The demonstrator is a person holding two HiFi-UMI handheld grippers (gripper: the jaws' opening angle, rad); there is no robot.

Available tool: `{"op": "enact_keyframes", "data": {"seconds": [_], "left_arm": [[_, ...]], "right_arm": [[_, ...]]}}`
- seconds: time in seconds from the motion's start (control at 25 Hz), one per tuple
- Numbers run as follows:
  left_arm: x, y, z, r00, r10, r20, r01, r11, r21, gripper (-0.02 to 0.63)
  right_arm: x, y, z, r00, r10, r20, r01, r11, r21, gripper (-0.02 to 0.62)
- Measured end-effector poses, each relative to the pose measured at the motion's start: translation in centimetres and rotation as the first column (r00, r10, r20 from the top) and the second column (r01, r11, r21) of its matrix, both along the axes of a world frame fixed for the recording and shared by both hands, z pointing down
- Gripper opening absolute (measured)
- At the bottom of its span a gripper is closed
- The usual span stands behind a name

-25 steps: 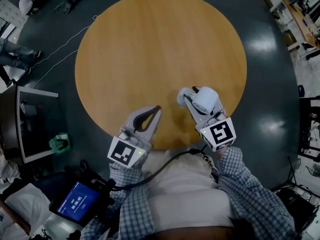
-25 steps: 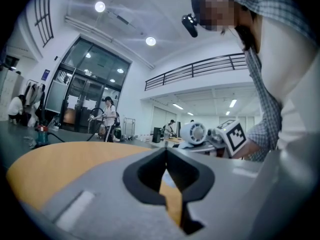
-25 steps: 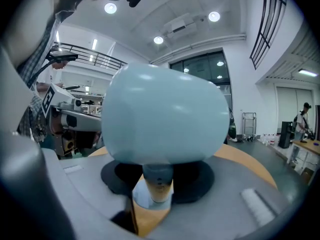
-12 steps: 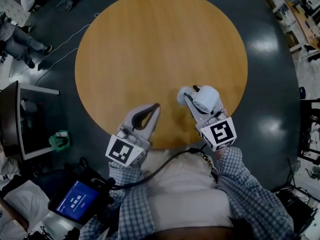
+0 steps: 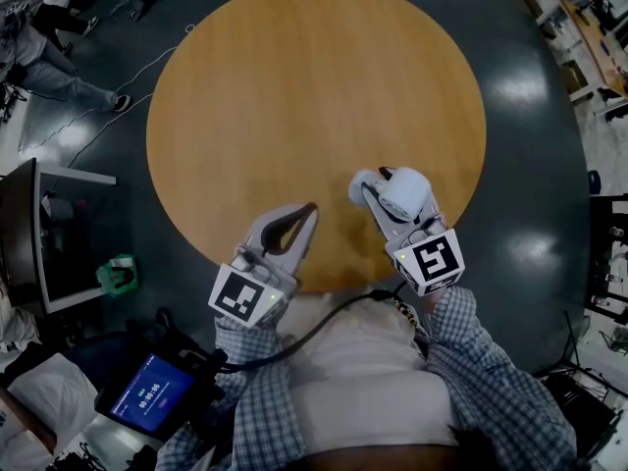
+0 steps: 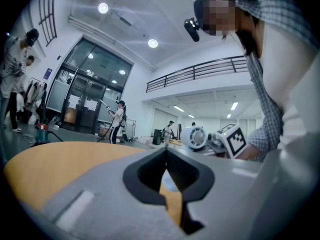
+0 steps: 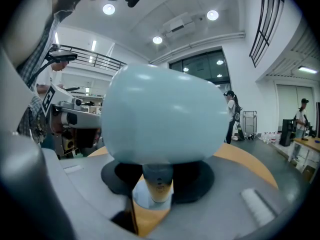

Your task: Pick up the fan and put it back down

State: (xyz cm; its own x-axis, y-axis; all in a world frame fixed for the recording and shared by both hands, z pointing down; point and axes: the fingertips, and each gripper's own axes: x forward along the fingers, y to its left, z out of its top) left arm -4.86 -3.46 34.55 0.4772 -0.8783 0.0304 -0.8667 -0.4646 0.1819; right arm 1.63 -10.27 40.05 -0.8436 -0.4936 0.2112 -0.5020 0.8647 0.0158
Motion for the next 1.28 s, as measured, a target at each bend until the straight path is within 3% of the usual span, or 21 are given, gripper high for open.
{"op": "enact_keyframes", "data": {"seconds": [0.12, 0.24, 0.64, 0.76, 0.84, 1.0, 1.28], "left_arm": [[-0.1, -0.1, -0.3, 1.0, -0.005, -0.005, 0.005, 1.0, 0.025, 0.0], [-0.4, 0.0, 0.3, 1.0, -0.017, 0.01, 0.017, 1.0, -0.016, 0.0], [-0.3, 0.0, -0.3, 1.0, -0.017, -0.008, 0.017, 1.0, 0.014, 0.0], [-0.5, 0.3, 0.4, 1.0, -0.021, -0.002, 0.021, 1.0, -0.012, 0.0], [-0.5, -0.1, -0.8, 0.999, -0.03, -0.029, 0.031, 0.999, 0.042, 0.0], [-1.1, 1.0, 1.8, 0.999, -0.042, 0.018, 0.043, 0.996, -0.072, 0.0], [-1.9, 2.2, 3.3, 0.996, -0.083, 0.014, 0.084, 0.991, -0.109, 0.0]], "right_arm": [[-0.1, 0.1, -0.1, 1.0, -0.011, 0.0, 0.011, 1.0, 0.008, 0.143], [-0.3, 0.1, -0.3, 1.0, -0.019, 0.001, 0.019, 1.0, 0.014, 0.144], [-0.2, 0.1, 0.2, 1.0, -0.022, -0.012, 0.022, 1.0, -0.005, 0.143], [-0.6, 0.3, 0.4, 0.999, -0.041, -0.018, 0.041, 0.999, -0.006, 0.143], [-0.8, 0.4, 0.6, 0.998, -0.054, -0.025, 0.054, 0.998, -0.008, 0.144], [-1.3, 0.6, 1.2, 0.997, -0.07, -0.038, 0.068, 0.997, -0.036, 0.144], [-2.7, 1.2, 3.8, 0.991, -0.115, -0.063, 0.11, 0.991, -0.072, 0.144]]}}
